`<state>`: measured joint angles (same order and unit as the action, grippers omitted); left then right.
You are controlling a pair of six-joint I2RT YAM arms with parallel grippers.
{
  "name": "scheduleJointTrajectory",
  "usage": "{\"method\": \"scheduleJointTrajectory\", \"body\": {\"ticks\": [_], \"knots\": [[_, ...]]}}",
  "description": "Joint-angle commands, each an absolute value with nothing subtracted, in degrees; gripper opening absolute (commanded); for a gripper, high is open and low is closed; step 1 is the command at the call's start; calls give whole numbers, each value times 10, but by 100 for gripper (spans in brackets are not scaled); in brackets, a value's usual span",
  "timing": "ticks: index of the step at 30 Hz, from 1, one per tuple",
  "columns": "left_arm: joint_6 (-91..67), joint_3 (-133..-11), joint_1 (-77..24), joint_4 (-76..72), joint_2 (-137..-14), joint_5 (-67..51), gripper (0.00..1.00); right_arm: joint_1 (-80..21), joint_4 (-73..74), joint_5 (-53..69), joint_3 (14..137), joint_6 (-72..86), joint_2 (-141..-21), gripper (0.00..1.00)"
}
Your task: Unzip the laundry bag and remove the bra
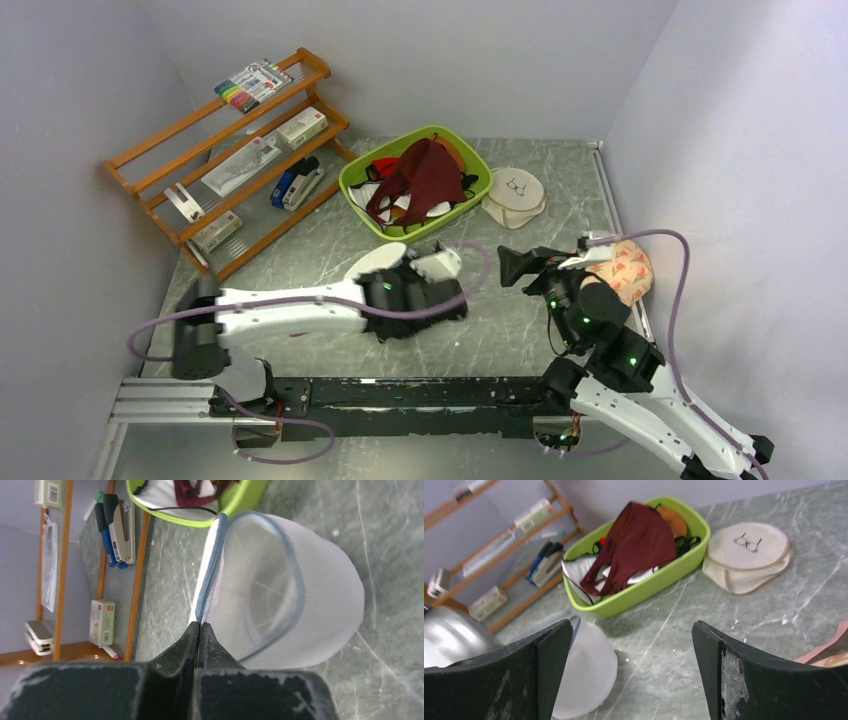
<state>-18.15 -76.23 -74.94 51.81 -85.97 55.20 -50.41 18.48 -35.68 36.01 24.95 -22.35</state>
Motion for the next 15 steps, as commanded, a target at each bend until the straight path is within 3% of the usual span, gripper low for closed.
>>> {"method": "scheduleJointTrajectory", "body": {"ticks": [1,5,11,15], "knots": [[-328,-793,-802,663,-972,637,7,-503,204,-413,394,224,-181,91],[-341,-784,-832,652,-1056,636,7,-503,216,-432,408,213,-166,92],[-178,-735,-836,431,-1050,493,8,-503,238,-420,423,224,-174,93],[-156,-714,-836,374,-1033,452,23,-503,262,-420,414,248,-167,93]]}}
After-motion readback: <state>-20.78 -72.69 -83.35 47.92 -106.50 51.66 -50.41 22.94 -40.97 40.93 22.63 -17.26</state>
